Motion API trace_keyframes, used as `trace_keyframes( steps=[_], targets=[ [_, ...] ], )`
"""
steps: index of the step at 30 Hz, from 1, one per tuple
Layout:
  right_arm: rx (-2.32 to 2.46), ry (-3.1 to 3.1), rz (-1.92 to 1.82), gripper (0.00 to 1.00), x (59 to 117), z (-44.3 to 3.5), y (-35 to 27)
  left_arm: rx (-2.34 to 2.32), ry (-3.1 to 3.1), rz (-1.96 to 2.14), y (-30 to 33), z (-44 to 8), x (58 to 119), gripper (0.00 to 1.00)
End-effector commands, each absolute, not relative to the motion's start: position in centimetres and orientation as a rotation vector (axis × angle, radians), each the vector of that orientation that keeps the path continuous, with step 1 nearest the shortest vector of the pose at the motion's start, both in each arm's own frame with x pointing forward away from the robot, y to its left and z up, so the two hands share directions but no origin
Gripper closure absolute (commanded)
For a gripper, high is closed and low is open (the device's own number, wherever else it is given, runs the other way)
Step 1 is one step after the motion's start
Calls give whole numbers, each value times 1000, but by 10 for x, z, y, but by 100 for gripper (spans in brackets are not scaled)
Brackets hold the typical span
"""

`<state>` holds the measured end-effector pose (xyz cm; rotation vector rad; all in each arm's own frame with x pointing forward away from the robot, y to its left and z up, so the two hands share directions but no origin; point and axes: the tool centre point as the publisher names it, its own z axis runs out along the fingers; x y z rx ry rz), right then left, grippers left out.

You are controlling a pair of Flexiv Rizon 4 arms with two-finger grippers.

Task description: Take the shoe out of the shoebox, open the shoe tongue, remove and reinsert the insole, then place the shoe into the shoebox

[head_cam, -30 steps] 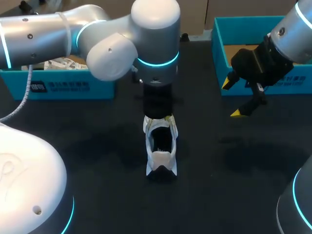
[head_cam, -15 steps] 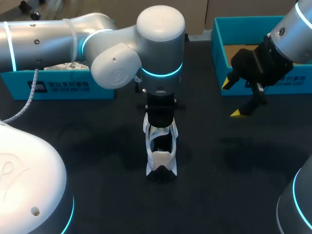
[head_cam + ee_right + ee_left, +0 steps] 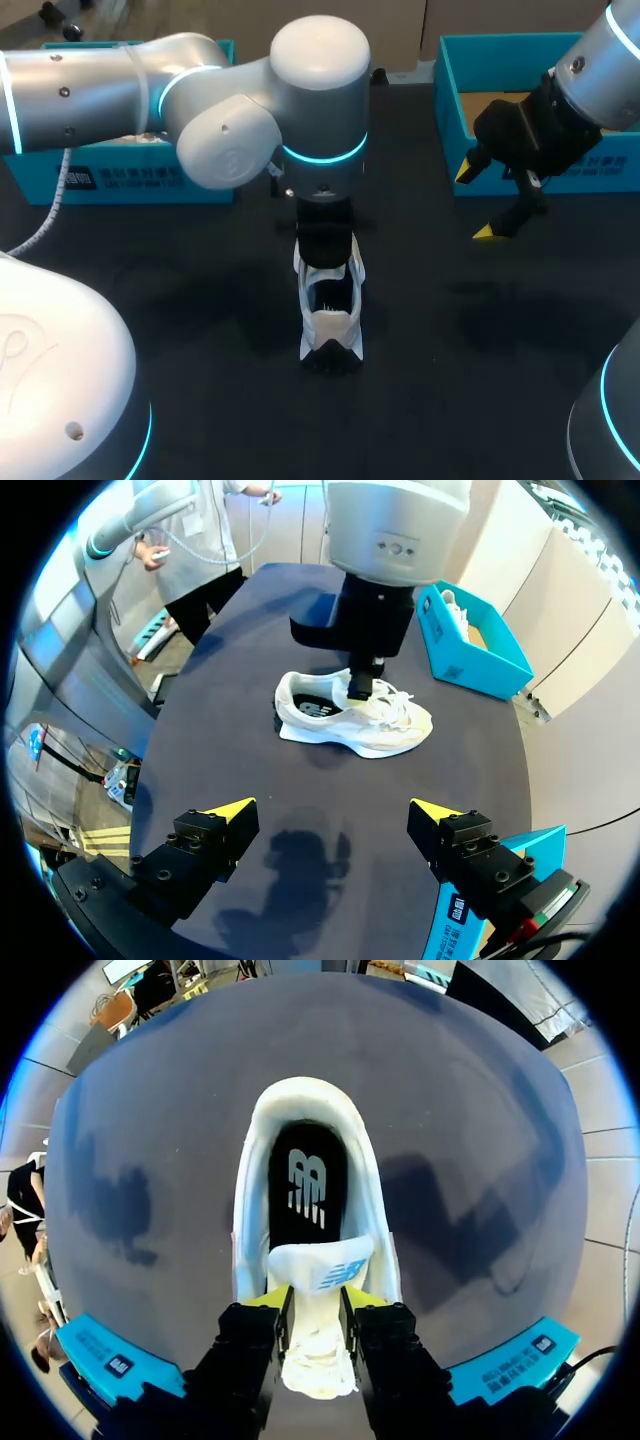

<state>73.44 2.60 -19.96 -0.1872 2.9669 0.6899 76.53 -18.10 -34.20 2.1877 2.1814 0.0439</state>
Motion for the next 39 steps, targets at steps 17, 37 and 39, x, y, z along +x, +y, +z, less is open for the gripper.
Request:
trace_keyframes(
  steps=[17,37,39],
  targets=[
    [-186,2968,687,0,735,-201,27,2054,2278,41,-179,-349,780,63],
    [-186,2968,687,0,735,-201,27,1803,2433,-8,-160,-296,765,51],
    [-186,2968,687,0,735,-201,27,1719,2491,-32,-157,-291,762,36]
  ],
)
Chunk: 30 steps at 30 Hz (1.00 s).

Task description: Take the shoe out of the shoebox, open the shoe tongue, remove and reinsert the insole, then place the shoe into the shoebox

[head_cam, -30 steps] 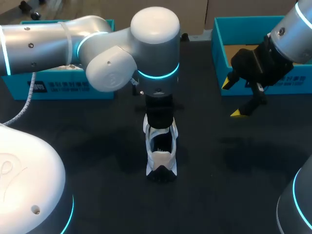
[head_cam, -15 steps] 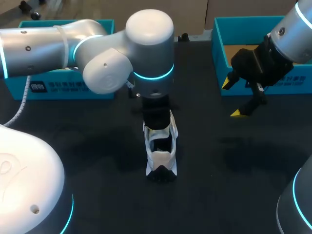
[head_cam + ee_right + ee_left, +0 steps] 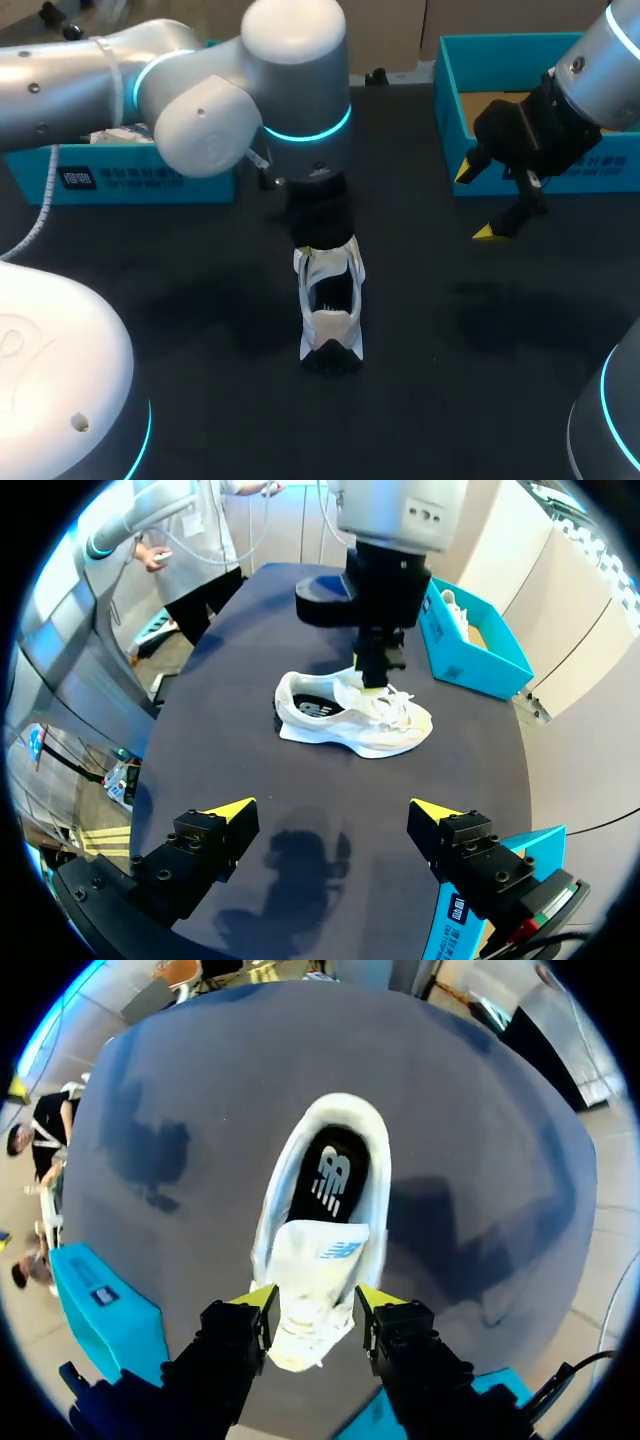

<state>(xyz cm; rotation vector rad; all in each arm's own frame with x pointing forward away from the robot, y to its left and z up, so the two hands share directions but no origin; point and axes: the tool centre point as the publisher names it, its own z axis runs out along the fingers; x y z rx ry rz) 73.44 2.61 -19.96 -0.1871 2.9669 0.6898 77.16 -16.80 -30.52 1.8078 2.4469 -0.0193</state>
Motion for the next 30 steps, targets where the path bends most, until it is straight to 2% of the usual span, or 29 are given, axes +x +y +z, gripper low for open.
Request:
trace_keyframes(
  steps=[1,2,16,30],
  targets=[
    [-186,2968,687,0,735,-201,27,1653,2531,-13,-155,-289,761,20],
    [-186,2968,687,0,735,-201,27,1599,2549,-9,-153,-286,760,0],
    [-186,2968,687,0,735,-201,27,1529,2575,-85,-151,-280,756,0],
    [-186,2968,687,0,735,-201,27,803,2841,38,-135,-267,735,0]
  ],
)
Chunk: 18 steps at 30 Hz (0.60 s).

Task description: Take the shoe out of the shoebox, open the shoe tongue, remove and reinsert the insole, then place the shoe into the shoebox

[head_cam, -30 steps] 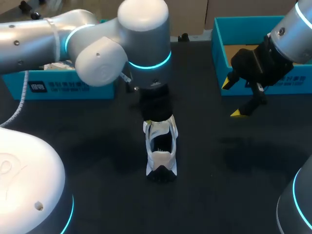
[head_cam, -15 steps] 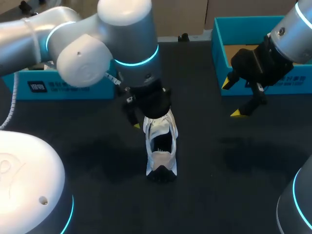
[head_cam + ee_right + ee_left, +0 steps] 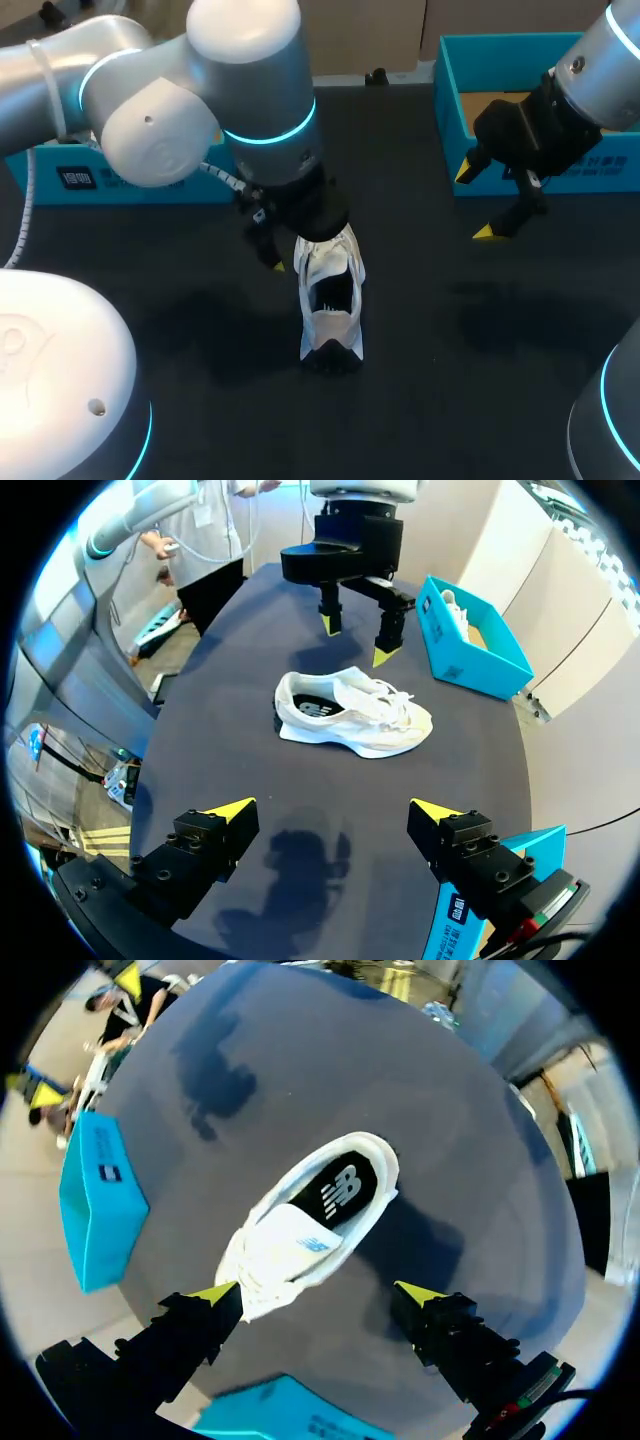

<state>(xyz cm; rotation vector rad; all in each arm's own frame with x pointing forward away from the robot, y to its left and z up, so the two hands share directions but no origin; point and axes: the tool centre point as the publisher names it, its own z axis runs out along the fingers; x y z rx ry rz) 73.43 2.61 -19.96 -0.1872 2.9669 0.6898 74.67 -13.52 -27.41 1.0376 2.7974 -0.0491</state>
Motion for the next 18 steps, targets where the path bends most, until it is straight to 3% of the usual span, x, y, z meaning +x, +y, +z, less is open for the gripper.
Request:
trace_keyframes(
  steps=[1,18],
  targets=[
    [-186,2968,687,0,735,-201,27,744,2854,56,-133,-266,732,0],
    [-186,2968,687,0,735,-201,27,320,2905,-111,-124,-277,668,0]
  ],
)
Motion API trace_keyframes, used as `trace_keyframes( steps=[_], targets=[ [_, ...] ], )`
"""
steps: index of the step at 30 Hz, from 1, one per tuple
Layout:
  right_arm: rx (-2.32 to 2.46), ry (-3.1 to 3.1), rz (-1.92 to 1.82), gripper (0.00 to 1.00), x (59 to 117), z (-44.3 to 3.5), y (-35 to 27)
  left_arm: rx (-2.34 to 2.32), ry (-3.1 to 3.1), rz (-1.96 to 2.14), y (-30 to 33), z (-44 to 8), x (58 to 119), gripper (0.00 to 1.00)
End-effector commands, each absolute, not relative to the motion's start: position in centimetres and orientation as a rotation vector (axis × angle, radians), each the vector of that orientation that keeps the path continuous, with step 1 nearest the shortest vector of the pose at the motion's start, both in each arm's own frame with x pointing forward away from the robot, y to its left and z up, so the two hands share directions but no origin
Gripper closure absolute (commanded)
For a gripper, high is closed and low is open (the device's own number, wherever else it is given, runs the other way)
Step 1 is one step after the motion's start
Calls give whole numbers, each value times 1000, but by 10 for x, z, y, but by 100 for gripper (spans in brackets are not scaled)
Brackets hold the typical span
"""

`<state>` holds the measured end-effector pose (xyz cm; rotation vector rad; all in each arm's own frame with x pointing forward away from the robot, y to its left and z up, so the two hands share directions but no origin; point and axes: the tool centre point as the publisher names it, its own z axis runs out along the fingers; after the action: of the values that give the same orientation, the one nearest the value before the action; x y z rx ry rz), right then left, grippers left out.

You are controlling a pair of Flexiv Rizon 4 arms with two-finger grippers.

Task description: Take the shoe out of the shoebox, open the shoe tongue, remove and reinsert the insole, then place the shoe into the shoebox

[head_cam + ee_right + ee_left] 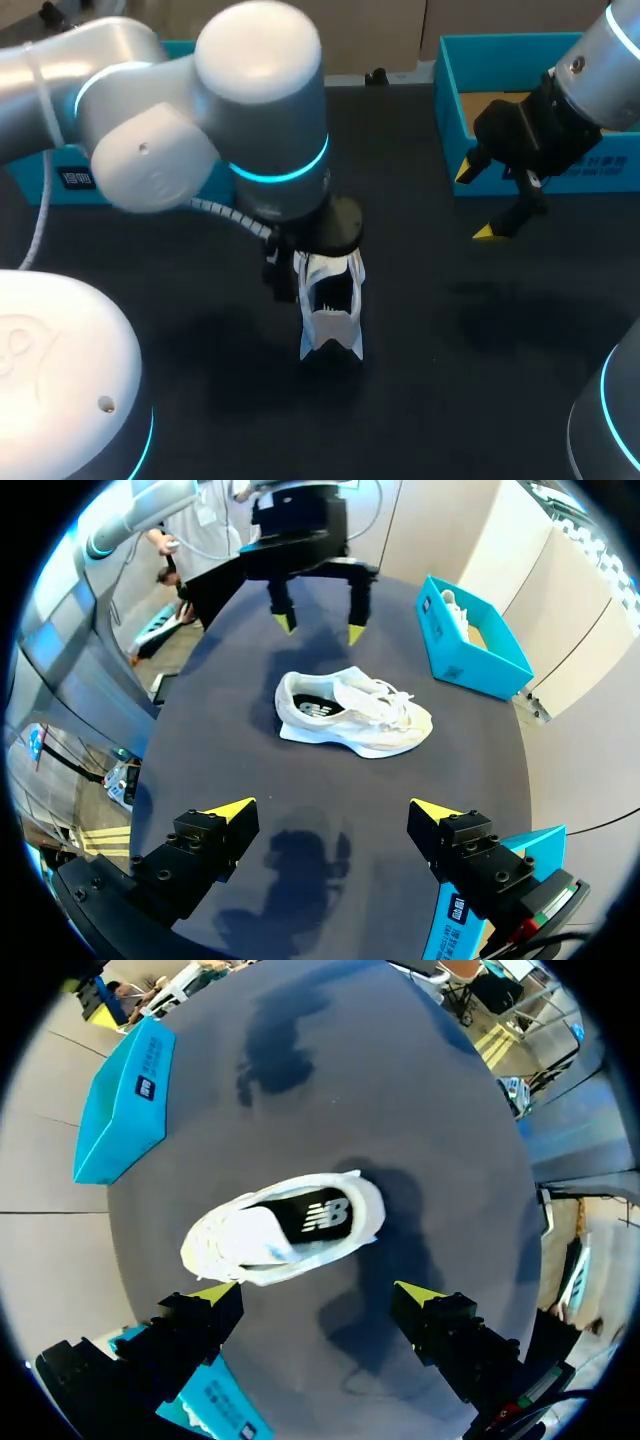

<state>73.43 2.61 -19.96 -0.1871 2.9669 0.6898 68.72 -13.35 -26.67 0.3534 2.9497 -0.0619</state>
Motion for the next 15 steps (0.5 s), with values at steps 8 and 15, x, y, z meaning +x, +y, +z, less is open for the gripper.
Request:
trace_keyframes(
  steps=[8,15],
  targets=[
    [-186,2968,687,0,735,-201,27,214,2915,-233,-132,-296,639,0],
    [-186,2968,687,0,735,-201,27,90,2934,-272,-143,-321,637,0]
  ],
)
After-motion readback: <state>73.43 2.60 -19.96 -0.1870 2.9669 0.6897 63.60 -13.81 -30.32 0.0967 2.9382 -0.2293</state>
